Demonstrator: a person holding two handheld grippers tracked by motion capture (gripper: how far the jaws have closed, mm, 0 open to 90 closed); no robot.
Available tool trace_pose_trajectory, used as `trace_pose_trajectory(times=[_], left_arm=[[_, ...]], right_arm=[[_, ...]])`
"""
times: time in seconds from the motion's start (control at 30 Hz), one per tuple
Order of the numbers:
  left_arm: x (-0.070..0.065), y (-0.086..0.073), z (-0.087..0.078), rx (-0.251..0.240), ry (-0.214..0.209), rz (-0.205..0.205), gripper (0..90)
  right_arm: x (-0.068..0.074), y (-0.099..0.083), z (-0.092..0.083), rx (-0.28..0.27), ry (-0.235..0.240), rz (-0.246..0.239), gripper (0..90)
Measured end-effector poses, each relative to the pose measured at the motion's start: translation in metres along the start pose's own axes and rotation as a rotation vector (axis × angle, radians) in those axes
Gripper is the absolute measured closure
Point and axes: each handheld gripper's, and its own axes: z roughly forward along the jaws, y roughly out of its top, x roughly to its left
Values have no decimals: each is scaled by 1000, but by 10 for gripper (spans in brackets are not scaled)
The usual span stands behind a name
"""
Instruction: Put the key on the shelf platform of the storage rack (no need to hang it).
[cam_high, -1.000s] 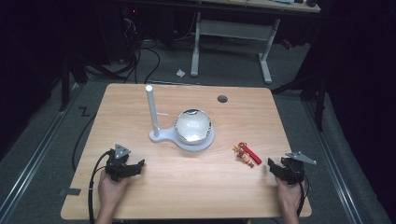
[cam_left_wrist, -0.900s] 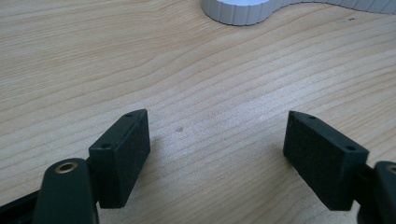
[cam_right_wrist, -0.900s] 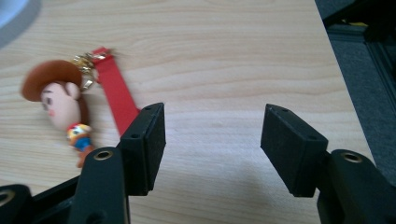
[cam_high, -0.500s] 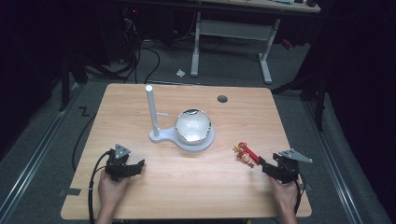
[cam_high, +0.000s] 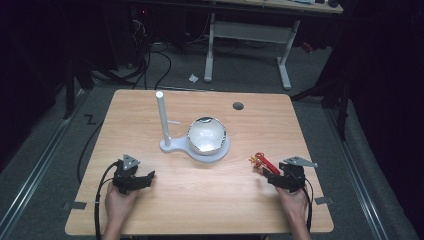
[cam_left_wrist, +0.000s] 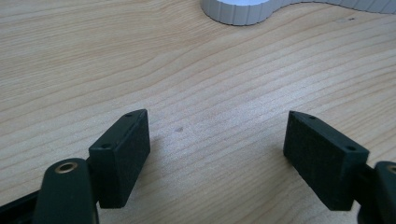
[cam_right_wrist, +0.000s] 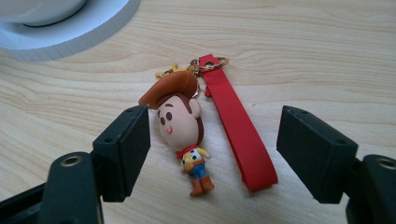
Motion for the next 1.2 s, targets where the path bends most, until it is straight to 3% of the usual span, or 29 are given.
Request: trace_pose_trajectory(times=[0.33,0.5,0.63,0.77,0.9,0.97,1.13,1.2], left_arm=[[0,0,0,0,0,0,231],[0,0,0,0,0,0,230],[0,0,0,0,0,0,230],[0,0,0,0,0,0,230],[0,0,0,0,0,1,229],[0,0,0,0,0,1,229],[0,0,0,0,0,1,229],[0,0,0,0,0,1,229]], right_arm=[[3,12,17,35,-11,-37,228],[0,16,21,43,15,-32,232],[2,16,23,53,32,-37,234],[3,12,27,78,24,-56,235],[3,9,31,80,13,-42,243],[4,9,31,77,12,-41,272],[13,6,30,73,-38,-114,414],[15,6,29,74,-48,-119,472]])
